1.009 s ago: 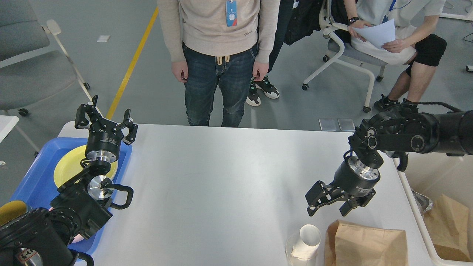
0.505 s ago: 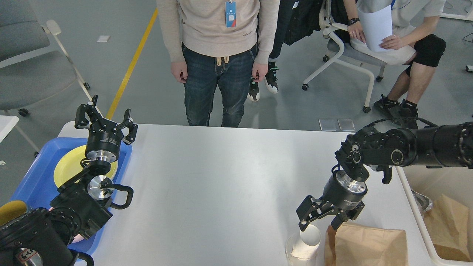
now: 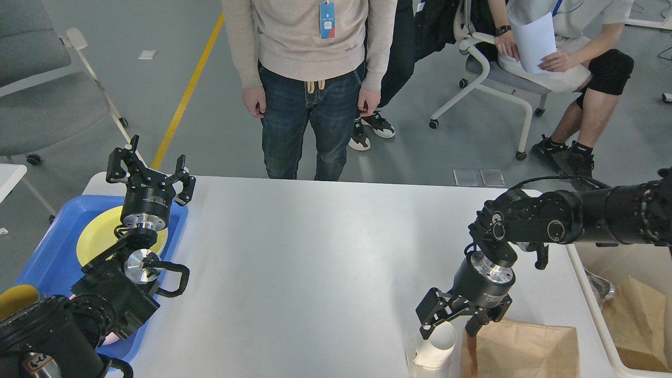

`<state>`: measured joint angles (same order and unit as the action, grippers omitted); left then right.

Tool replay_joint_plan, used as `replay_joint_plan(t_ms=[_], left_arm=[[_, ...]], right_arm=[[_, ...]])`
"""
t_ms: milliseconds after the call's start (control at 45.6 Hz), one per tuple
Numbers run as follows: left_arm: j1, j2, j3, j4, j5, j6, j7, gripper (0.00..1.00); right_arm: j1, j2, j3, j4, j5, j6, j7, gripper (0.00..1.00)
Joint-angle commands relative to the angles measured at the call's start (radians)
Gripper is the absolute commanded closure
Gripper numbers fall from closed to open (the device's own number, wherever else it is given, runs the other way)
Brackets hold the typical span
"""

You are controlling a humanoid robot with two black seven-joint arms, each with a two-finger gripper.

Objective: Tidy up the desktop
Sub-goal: 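Close the right gripper around the white paper cup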

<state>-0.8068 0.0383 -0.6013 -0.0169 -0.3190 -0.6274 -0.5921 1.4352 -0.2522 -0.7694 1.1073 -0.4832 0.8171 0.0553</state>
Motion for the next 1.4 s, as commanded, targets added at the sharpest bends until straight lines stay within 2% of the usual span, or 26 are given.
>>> replay_joint_plan(t_ms=[0, 197, 505, 702, 1382], left_arm=[[0.0, 0.0, 0.0, 0.0, 0.0, 0.0, 0.0, 0.03], [0.0, 0.0, 0.0, 0.0, 0.0, 0.0, 0.0, 0.03], [0.0, 0.0, 0.0, 0.0, -0.002, 0.0, 0.0, 0.03], [0.0, 0.0, 0.0, 0.0, 0.0, 0.0, 0.0, 0.03], [0.0, 0.0, 0.0, 0.0, 0.0, 0.0, 0.0, 0.03]], right_arm=[[-0.013, 0.001, 0.004, -0.001, 0.0, -0.007, -0.003, 0.01], [-0.036, 0.005, 0.016, -0.006, -0.002, -0.012, -0.018, 0.01], [-0.059, 0.007, 0.018, -0.014, -0.003, -0.018, -0.018, 0.03], [-0.062, 0.007, 0.018, -0.012, -0.009, -0.006, -0.018, 0.0], [-0.082, 0.007, 0.025, -0.032, -0.009, -0.015, -0.018, 0.0]])
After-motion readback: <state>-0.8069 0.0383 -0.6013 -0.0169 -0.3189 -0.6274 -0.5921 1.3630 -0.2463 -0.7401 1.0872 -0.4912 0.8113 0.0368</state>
